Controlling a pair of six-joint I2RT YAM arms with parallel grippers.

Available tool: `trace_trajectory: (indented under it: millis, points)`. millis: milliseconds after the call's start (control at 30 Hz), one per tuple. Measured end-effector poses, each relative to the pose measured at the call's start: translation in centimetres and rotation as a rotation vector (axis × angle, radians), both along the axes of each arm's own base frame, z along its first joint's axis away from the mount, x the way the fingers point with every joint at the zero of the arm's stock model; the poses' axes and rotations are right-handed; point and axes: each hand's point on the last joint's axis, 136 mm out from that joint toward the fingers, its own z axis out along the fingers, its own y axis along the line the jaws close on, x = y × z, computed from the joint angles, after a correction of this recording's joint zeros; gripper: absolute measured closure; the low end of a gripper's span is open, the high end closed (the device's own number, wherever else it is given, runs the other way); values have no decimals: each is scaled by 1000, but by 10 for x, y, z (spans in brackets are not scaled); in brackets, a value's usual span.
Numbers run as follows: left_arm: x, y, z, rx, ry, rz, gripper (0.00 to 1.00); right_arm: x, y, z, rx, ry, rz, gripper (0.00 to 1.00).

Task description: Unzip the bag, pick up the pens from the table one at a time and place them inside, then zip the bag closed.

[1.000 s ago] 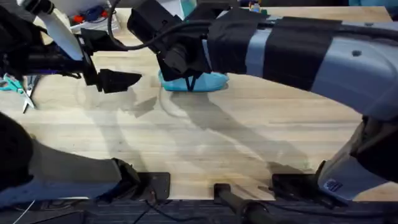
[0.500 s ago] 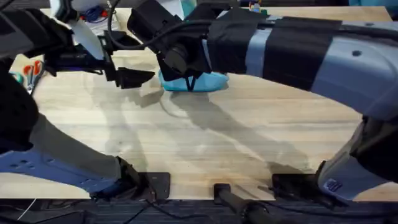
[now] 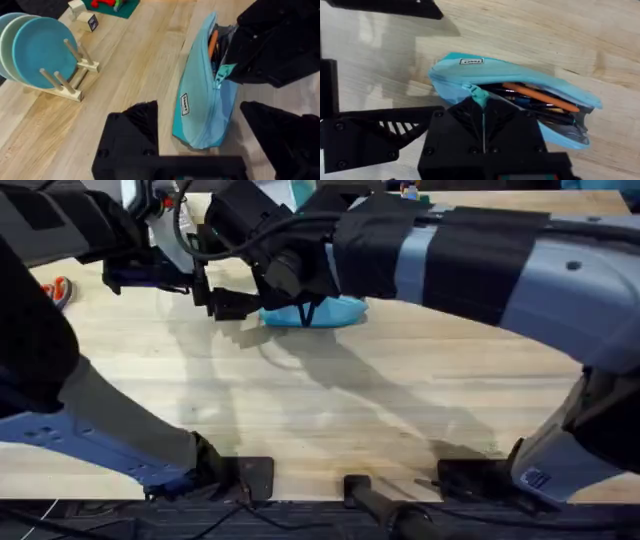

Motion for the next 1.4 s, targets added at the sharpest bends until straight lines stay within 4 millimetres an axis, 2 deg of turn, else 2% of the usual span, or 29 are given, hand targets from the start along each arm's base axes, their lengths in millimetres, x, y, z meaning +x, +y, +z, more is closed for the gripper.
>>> trace_trajectory:
  millis: [300,533,667,833,900,967,1067,1233,1267,1400]
  points:
    - [-1,-1,-4,23,8,-6,7,0,0,0,0,0,0,971]
    - [-1,-12,-6,31,5,-41,7,0,0,0,0,0,0,971]
    - [-2,-19,-13,28,26,-61,7,0,0,0,0,0,0,971]
    - [-3,-17,-20,45,48,-61,9,0,0,0,0,0,0,971]
    - [-3,-17,-21,47,51,-60,63,0,0,0,0,0,0,971]
    - [-3,-17,-21,49,51,-60,168,0,0,0,0,0,0,971]
    - [-3,-17,-21,51,54,-59,420,0,0,0,0,0,0,971]
    - [-4,-17,-22,53,63,-60,910,0,0,0,1,0,0,971]
    - [-4,-17,-22,57,60,-62,944,0,0,0,1,-1,0,971]
    - [-4,-18,-23,58,61,-63,956,0,0,0,1,-1,0,971]
